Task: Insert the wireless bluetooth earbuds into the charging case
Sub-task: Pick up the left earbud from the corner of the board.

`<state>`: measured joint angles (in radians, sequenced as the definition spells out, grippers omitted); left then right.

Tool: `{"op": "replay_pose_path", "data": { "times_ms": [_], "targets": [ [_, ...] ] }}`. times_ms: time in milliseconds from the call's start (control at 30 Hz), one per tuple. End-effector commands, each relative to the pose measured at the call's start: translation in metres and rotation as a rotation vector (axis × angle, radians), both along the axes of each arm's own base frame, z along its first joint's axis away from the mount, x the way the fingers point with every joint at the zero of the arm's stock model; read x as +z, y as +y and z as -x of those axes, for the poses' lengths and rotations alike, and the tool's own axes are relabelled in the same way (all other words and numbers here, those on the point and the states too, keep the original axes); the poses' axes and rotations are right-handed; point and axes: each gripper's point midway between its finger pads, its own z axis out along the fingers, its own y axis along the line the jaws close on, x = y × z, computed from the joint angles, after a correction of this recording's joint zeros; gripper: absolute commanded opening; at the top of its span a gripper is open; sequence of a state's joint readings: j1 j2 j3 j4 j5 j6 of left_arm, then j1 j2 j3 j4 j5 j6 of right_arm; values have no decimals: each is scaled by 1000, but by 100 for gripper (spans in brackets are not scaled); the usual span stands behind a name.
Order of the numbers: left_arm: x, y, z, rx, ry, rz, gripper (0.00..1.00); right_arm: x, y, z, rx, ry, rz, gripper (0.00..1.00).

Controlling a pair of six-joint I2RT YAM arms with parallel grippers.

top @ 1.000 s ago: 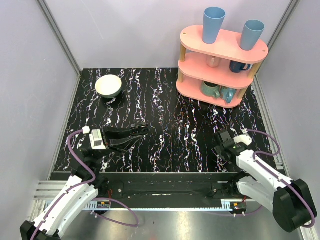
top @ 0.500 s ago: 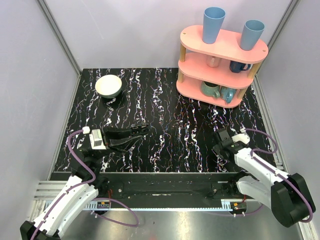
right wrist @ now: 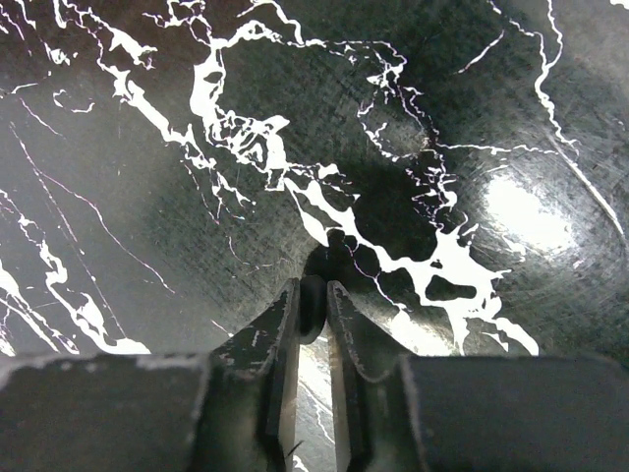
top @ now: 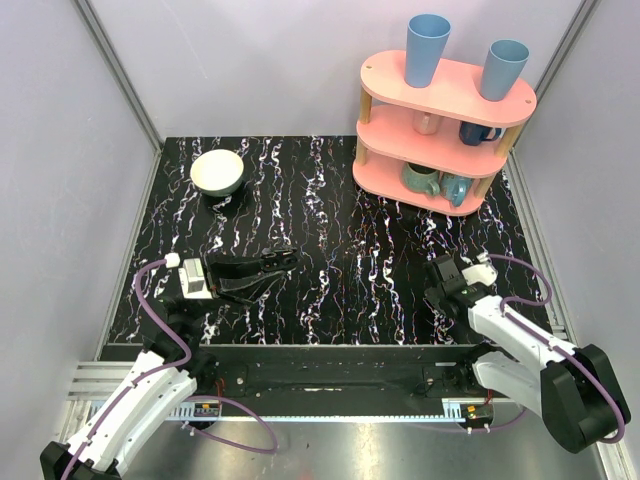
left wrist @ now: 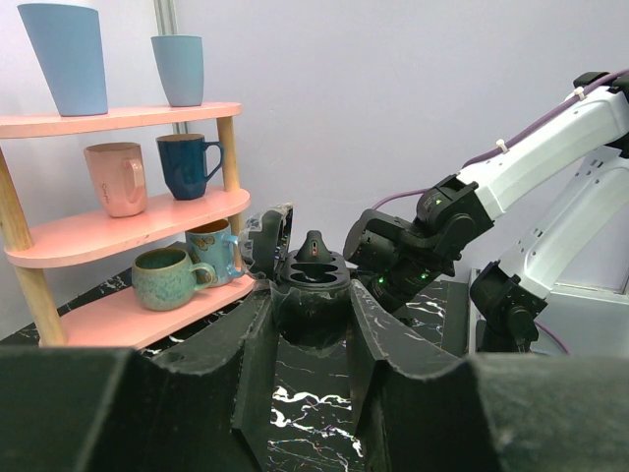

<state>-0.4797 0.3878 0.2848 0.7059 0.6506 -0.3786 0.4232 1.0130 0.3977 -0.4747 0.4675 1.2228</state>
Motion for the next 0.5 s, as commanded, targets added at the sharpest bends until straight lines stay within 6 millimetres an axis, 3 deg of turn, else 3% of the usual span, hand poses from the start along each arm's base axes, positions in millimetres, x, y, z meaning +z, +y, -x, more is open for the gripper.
{"op": "replay_pose_path", "data": {
  "times_ms": [0, 267, 467],
  "targets": [
    [17, 4, 7, -1, -56, 36, 0, 1, 0, -6, 12, -16, 8, 17],
    [17, 4, 7, 2, -55, 37, 0, 5, 5, -16, 53, -28, 17, 3],
    [17, 4, 7, 3, -56, 33, 0, 21, 12, -33, 118, -70, 38, 0]
  ]
}}
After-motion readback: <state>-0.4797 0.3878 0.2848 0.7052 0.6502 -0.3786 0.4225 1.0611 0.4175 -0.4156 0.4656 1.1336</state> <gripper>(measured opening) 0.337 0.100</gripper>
